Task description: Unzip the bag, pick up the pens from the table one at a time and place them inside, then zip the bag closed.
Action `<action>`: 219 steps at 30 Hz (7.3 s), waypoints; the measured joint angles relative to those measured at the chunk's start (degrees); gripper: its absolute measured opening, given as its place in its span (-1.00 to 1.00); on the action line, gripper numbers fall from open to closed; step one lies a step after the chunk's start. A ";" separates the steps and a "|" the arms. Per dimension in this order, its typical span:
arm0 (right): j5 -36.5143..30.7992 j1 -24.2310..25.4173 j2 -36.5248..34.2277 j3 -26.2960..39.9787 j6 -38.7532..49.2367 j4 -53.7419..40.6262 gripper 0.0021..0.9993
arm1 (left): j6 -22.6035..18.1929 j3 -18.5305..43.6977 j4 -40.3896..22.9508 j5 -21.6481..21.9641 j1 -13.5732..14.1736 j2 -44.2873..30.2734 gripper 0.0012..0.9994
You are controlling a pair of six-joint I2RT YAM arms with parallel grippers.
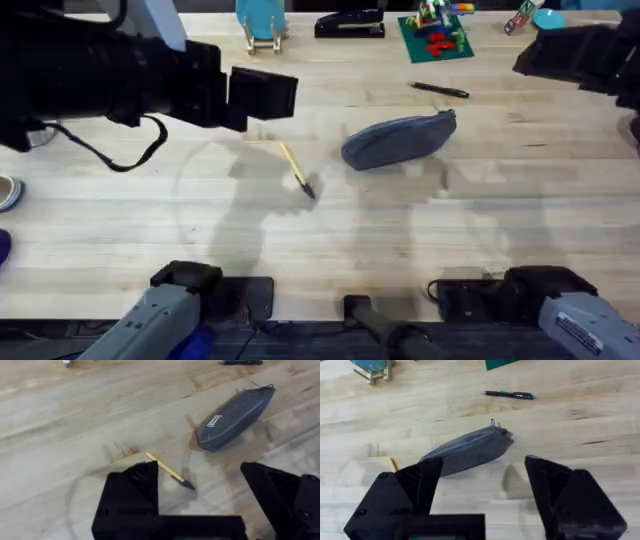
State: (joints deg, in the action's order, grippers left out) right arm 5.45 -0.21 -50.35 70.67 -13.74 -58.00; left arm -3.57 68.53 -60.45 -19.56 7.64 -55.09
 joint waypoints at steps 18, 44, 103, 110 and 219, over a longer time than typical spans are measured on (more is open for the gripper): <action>0.02 0.00 0.00 0.00 0.00 0.02 0.99 | -37.36 0.04 -0.48 -22.76 0.07 -10.31 0.99; -0.13 0.00 -0.16 0.02 0.00 0.03 0.99 | -50.64 0.04 0.44 -31.29 0.07 -28.09 0.99; -0.27 0.00 -6.80 0.09 -0.02 -1.01 0.99 | -51.48 -9.77 34.49 -31.24 15.69 -44.72 0.99; -0.26 0.00 -6.80 0.09 -0.02 -1.01 0.99 | -51.48 -9.77 34.51 -29.26 15.69 -44.72 0.99; 30.61 27.13 -23.53 15.10 70.24 -17.73 0.99 | -51.02 -9.77 36.46 -27.60 15.37 -44.72 -0.92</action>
State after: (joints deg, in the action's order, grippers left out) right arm 36.07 26.93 -73.88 85.78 56.50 -75.73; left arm -54.59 58.76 -23.99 -47.16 23.00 -99.81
